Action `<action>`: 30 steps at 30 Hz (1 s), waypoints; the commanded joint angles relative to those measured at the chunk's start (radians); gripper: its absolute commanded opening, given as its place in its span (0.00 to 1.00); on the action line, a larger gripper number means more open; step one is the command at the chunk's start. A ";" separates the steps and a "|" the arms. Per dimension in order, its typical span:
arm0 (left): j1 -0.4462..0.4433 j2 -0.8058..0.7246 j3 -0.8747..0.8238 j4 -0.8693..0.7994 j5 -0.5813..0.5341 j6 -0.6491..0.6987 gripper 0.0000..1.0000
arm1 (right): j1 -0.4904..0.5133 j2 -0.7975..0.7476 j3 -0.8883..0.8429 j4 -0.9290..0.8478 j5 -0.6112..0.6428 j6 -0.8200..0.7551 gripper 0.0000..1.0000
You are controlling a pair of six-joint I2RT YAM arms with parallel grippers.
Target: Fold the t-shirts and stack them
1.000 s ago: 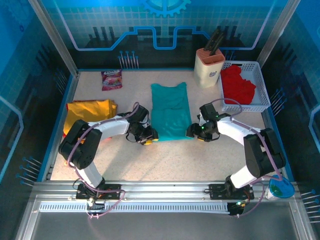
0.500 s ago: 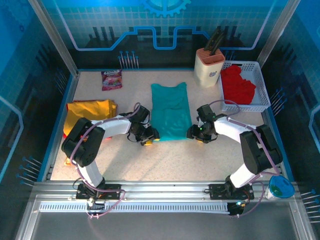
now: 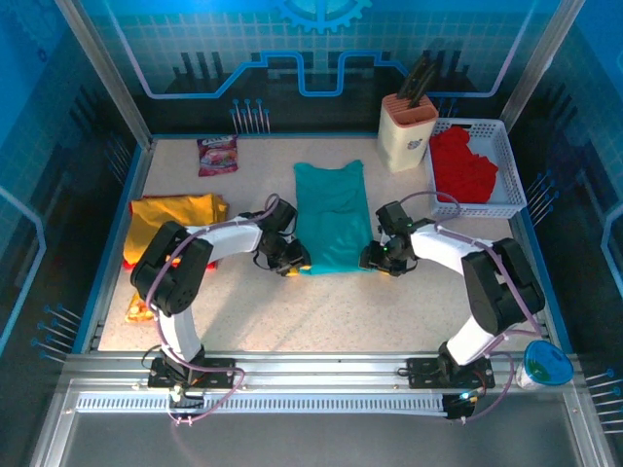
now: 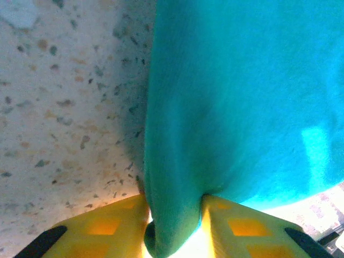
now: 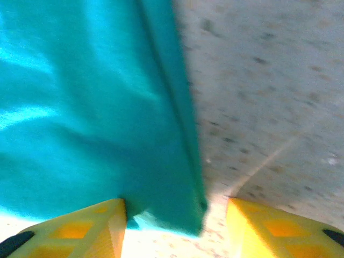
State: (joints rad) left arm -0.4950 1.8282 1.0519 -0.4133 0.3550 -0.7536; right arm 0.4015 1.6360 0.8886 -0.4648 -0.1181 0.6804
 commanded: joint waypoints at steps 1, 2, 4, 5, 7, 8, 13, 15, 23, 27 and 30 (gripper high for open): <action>-0.007 0.023 0.030 -0.004 -0.021 0.020 0.31 | 0.029 0.025 0.029 0.029 -0.026 0.006 0.52; -0.007 0.025 0.029 -0.005 -0.021 0.021 0.29 | 0.031 0.026 0.029 0.032 -0.023 0.007 0.52; -0.007 0.029 0.028 -0.004 -0.021 0.021 0.28 | 0.034 0.031 0.026 0.036 -0.020 0.010 0.51; -0.008 0.029 0.029 -0.004 -0.021 0.021 0.28 | 0.035 0.036 0.026 0.037 -0.020 0.010 0.51; -0.008 0.031 0.026 -0.004 -0.021 0.022 0.27 | 0.037 0.045 0.024 0.040 -0.021 0.014 0.50; -0.009 0.030 0.026 -0.007 -0.022 0.022 0.27 | 0.037 0.047 0.026 0.040 -0.020 0.015 0.50; -0.012 0.028 0.026 -0.010 -0.027 0.029 0.22 | 0.038 0.044 0.019 0.049 -0.015 0.020 0.41; -0.013 0.026 0.025 -0.013 -0.027 0.033 0.18 | 0.041 0.034 0.017 0.048 -0.013 0.022 0.34; -0.041 -0.064 -0.049 -0.003 -0.047 0.086 0.07 | 0.036 -0.073 -0.051 0.044 -0.066 0.027 0.00; -0.062 -0.143 -0.108 -0.033 -0.038 0.096 0.05 | 0.051 -0.160 -0.110 0.000 -0.087 0.043 0.00; -0.105 -0.236 -0.171 -0.038 -0.053 0.065 0.05 | 0.076 -0.252 -0.179 -0.025 -0.086 0.073 0.00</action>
State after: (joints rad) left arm -0.5629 1.6783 0.9257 -0.4137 0.3115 -0.6930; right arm 0.4503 1.4528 0.7593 -0.4294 -0.1768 0.7200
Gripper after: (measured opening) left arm 0.076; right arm 0.056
